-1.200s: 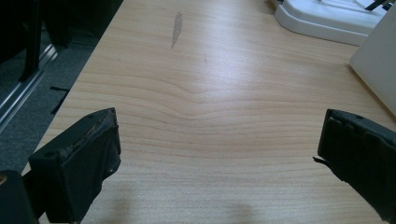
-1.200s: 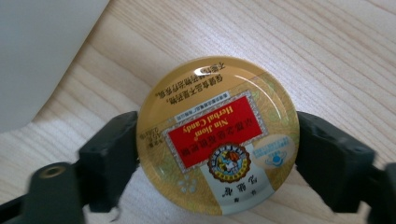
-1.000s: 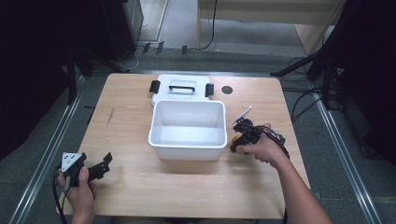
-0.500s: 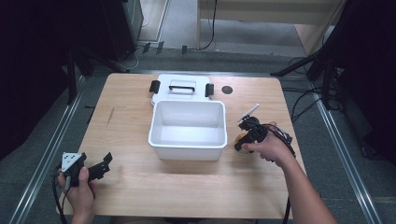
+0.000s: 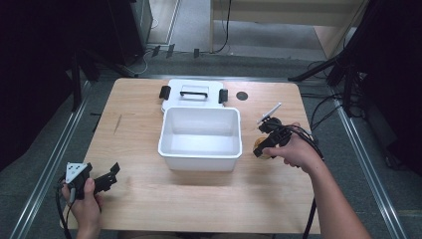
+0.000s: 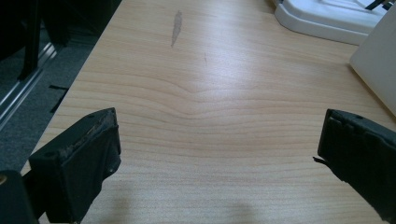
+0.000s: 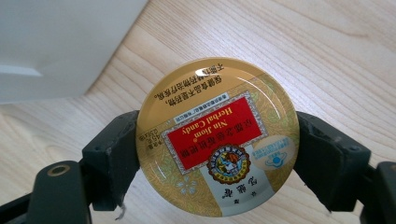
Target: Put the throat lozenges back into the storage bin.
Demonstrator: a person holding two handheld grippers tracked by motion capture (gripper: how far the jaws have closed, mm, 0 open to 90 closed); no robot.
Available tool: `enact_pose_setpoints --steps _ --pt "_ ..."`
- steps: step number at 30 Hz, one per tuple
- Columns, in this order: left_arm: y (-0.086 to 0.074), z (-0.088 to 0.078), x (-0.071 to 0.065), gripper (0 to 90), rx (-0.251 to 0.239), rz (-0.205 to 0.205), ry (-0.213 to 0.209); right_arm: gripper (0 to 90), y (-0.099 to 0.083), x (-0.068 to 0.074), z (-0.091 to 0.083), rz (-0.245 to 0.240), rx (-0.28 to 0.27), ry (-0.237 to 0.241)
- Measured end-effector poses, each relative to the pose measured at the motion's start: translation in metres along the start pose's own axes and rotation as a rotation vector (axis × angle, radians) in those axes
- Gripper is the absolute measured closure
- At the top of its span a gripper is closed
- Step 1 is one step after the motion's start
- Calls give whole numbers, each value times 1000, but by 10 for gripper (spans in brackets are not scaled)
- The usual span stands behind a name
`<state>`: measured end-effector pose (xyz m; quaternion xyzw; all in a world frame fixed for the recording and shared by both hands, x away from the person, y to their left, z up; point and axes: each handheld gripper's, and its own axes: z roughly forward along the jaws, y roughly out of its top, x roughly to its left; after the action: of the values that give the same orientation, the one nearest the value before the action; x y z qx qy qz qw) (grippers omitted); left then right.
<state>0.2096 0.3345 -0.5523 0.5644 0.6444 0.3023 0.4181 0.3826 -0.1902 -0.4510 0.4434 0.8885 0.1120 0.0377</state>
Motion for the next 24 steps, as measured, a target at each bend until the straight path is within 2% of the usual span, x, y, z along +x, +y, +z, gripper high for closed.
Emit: enact_pose_setpoints --steps 13,24 --pt "0 0 0 0 3 -1 -1 211 9 7 -33 -18 -28 -6" --pt "0 0 0 0 4 -7 -4 211 26 15 -64 -45 -37 -38"
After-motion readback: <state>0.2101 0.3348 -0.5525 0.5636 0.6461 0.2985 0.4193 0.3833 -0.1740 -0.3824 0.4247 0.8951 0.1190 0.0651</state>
